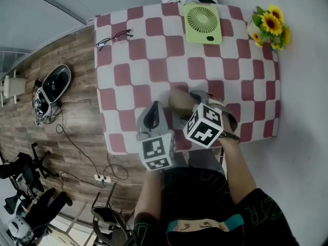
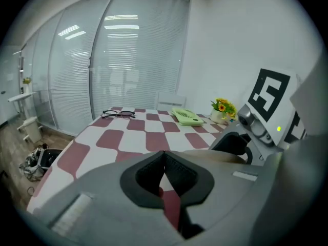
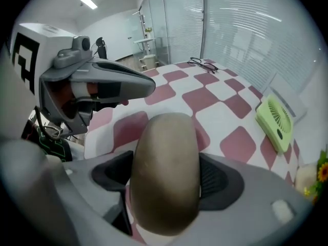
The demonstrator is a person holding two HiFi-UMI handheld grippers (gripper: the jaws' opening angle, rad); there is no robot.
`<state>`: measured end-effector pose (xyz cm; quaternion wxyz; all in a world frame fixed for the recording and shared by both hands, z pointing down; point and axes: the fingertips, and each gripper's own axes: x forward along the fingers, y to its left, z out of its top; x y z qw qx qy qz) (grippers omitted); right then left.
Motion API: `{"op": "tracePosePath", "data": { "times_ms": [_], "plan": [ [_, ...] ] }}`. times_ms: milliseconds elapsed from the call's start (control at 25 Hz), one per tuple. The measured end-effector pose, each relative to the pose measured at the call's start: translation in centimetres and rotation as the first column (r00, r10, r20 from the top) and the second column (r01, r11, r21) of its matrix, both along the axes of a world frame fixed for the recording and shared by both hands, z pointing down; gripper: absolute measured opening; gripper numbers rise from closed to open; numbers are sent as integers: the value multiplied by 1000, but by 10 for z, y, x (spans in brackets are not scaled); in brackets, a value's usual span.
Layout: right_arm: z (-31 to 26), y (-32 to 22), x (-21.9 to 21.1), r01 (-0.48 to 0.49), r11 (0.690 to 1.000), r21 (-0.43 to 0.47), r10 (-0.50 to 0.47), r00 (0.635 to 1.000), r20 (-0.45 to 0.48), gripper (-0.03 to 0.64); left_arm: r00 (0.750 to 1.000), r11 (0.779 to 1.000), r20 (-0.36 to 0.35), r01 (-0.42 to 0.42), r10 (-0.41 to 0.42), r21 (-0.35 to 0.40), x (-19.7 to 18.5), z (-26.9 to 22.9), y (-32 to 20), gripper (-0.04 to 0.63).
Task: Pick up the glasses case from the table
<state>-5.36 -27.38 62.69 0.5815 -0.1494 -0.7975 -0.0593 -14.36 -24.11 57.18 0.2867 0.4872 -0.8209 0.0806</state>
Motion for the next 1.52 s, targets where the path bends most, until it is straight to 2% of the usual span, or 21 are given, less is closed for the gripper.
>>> {"op": "tracePosePath", "data": {
  "times_ms": [80,240,440,520,640,800,920,1040,1200,1320,1400,1520],
  "plan": [
    [-1,-6,-4,-19,1000,-8,19,1000,23,387,999,999,10,45,-45,6,-1,-2,0,11],
    [-27,-18,-3,-134,990,-48,139,983,121,383,994,994,49,91,-94,57,-1,-30,-4,11],
    [-55,-52,-26,-195,967,-162,239,912,332,382,965,964,106,224,-239,141,-38,-53,-13,11],
    [-74,-71,-28,-249,950,-188,306,864,399,382,955,956,132,243,-265,167,-42,-72,-18,11],
    [-121,-96,-35,-298,922,-247,386,761,521,382,947,956,210,200,-245,215,-41,-115,-36,11],
    [-174,-111,-38,-279,929,-242,369,661,653,382,927,963,326,107,-187,248,-36,-165,-54,11],
    [-207,-126,-38,-304,924,-232,373,590,716,382,909,955,374,75,-184,288,-39,-199,-64,11],
    [-241,-143,-40,-326,912,-248,388,494,778,382,890,946,421,37,-178,321,-43,-229,-76,11],
    [-283,-155,-31,-356,908,-220,356,381,853,382,884,938,432,18,-176,345,-45,-252,-88,11],
    [-308,-170,-24,-406,886,-222,356,290,888,382,876,914,426,39,-225,403,-41,-269,-94,11],
    [-317,-180,-20,-433,872,-228,359,250,899,382,869,909,441,22,-224,417,-32,-273,-102,11],
    [-328,-187,-14,-434,867,-243,356,199,913,382,854,911,481,-20,-199,412,-21,-274,-109,11]
  ]
}}
